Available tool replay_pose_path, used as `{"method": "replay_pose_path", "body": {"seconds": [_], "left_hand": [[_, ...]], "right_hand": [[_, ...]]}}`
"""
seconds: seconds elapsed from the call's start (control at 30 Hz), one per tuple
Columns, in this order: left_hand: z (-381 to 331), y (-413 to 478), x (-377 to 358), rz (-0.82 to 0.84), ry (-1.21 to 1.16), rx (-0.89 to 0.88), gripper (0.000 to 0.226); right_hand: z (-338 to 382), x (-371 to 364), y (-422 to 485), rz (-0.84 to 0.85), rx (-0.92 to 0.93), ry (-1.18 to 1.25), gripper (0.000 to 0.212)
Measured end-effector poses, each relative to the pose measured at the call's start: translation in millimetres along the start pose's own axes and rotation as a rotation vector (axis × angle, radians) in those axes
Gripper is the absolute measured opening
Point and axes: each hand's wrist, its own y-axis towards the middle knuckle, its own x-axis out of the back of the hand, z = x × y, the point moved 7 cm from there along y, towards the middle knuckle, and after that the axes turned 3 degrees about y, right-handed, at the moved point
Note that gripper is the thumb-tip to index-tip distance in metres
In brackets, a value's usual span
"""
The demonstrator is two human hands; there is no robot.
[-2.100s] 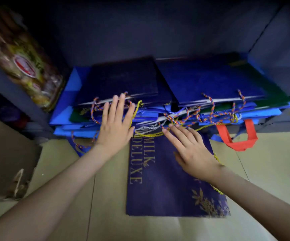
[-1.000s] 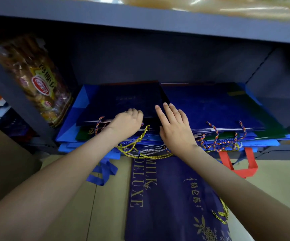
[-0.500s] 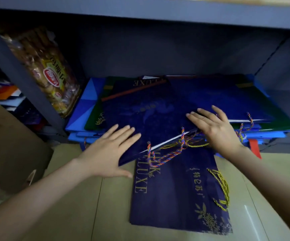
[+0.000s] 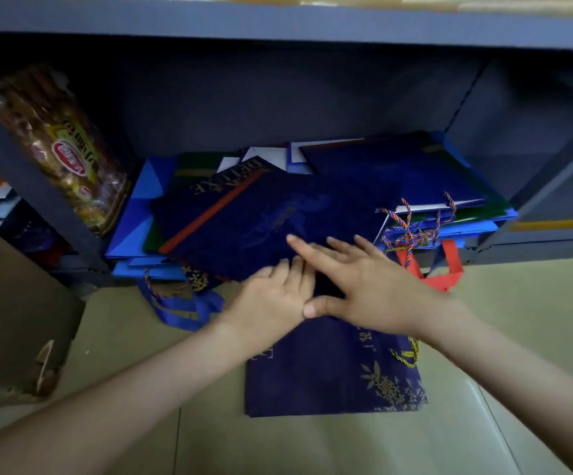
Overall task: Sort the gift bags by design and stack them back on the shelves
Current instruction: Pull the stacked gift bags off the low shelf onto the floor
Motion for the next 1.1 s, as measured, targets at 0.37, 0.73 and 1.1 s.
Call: {"method": "replay_pose_path", "body": {"seconds": [0.37,0.73,1.1], "left_hand": [[45.9,-56.2,-67.9,0.423,0.034,0.237,0.059],[-12.5,4.8,4.2,-0.001,-0.051,0.063,0.037],[-37.2,19.3,39.2,-0.193,-0.048,0.033,0.041]], "right_hand": [[-39.3,-48.8,-21.8,0.129,-0.286,-0.261,0.076],[-12.9,-22.9,-17.0,-0.418,-0.157,-0.510,0.047],[-45.2,-7.6,-91.6,-0.588,-0.083,-0.500,0.053]]}}
